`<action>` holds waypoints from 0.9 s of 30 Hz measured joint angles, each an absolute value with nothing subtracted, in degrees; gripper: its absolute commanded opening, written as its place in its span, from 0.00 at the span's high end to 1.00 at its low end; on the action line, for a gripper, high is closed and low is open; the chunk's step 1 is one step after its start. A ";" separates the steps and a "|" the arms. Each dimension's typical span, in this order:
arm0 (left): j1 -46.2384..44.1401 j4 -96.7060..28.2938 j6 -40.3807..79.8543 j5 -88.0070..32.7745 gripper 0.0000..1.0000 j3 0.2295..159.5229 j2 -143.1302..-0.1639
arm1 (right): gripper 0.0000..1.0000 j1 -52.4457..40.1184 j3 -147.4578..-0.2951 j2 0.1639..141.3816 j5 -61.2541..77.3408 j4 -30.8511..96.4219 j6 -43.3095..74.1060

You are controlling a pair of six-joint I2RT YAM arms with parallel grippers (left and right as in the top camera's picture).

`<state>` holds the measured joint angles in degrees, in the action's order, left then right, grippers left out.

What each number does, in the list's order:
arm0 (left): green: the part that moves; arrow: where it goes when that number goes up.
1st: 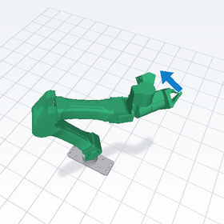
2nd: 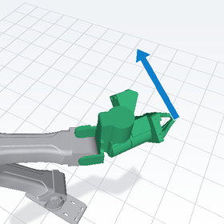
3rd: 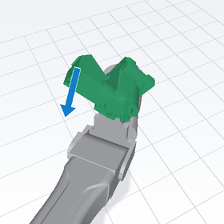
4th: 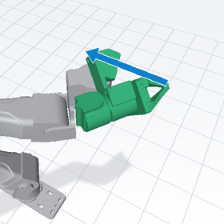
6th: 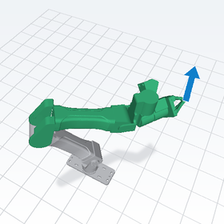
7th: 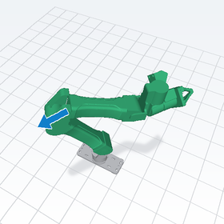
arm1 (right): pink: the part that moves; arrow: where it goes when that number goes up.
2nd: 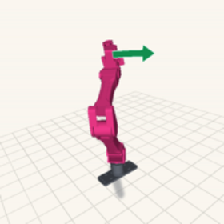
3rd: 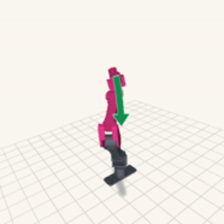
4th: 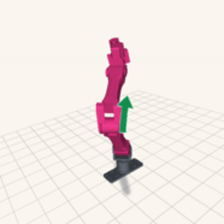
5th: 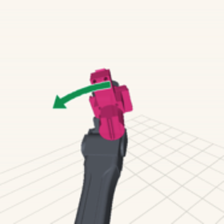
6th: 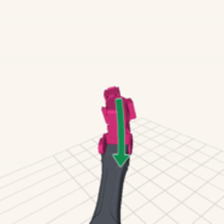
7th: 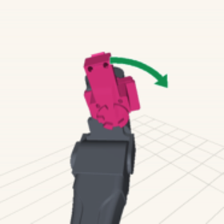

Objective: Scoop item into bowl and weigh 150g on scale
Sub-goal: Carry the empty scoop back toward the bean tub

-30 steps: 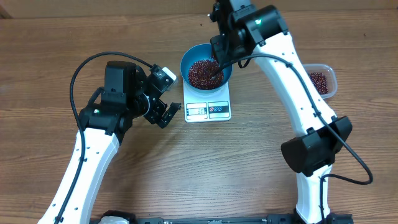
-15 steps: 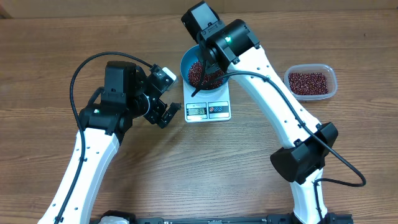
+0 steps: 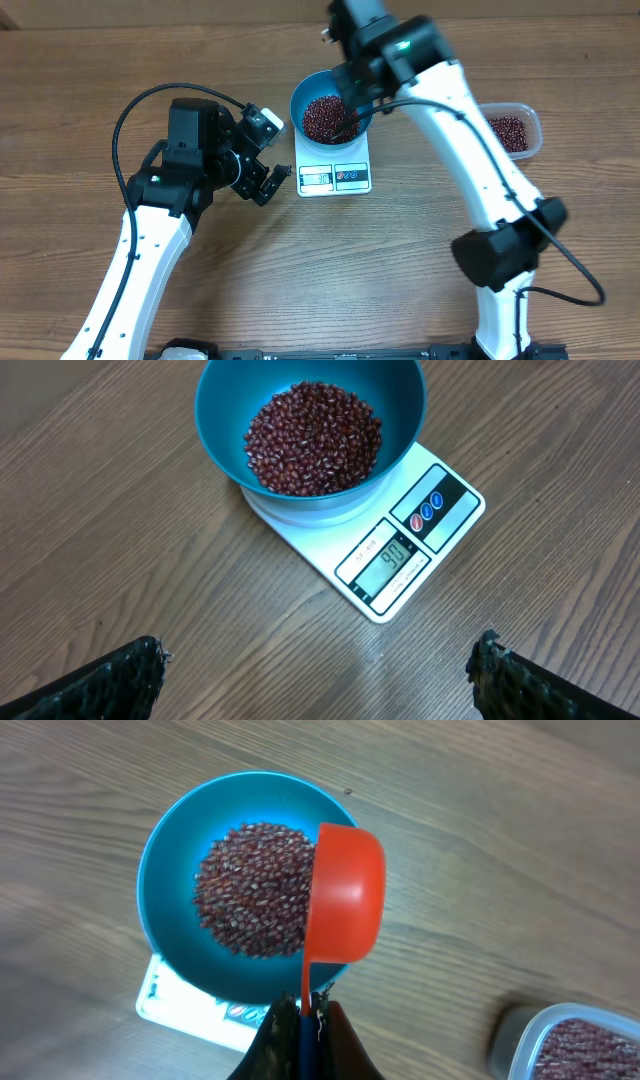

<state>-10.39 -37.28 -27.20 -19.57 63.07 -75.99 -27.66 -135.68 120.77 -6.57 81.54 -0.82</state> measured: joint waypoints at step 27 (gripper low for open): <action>-10.39 -37.30 -27.20 -19.57 0.01 63.07 -75.99 | 0.96 8.54 -136.55 112.88 6.46 95.79 -7.16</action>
<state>-10.39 -37.30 -27.20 -19.57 63.07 -75.99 8.54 -136.55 112.88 6.46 95.79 -7.16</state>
